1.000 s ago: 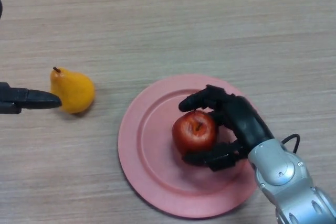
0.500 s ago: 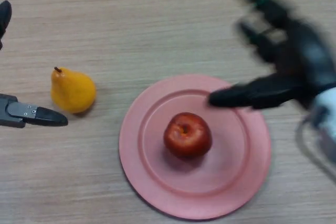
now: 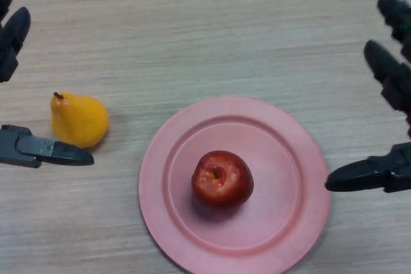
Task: Pick up the red apple and place it on the plate
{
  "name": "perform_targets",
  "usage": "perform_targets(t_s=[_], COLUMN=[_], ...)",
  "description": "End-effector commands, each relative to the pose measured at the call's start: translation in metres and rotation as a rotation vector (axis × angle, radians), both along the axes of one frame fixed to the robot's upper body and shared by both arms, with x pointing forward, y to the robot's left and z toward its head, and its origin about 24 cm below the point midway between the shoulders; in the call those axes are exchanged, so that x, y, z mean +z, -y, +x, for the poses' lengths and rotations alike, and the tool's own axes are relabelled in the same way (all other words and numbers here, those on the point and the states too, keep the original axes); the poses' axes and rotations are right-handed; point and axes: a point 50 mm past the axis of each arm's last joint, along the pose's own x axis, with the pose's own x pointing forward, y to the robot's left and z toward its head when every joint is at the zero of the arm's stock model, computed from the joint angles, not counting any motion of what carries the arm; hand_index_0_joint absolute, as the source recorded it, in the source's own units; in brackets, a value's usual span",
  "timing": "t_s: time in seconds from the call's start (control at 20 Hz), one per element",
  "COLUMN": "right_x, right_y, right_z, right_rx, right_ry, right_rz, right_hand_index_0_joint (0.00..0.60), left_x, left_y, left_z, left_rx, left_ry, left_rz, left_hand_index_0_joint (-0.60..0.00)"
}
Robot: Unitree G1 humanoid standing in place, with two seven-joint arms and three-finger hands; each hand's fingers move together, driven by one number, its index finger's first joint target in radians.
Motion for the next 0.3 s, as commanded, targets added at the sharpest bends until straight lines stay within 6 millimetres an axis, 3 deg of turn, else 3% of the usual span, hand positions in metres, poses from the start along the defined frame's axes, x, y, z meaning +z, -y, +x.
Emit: perform_targets(t_s=[0.05, 0.3], right_x=[0.028, 0.043], right_y=[0.006, 0.001], right_z=[-0.012, -0.01], right_rx=[-0.016, -0.022], right_ry=[0.208, 0.259], right_rz=[0.006, -0.024], right_hand_index_0_joint=[0.0, 0.0], left_x=[0.031, 0.035], left_y=[-0.005, 0.004], left_z=[-0.022, -0.027], left_rx=[-0.018, -0.037], left_ry=[0.177, 0.136], left_rz=[0.067, 0.05], left_hand_index_0_joint=[0.0, 0.0])
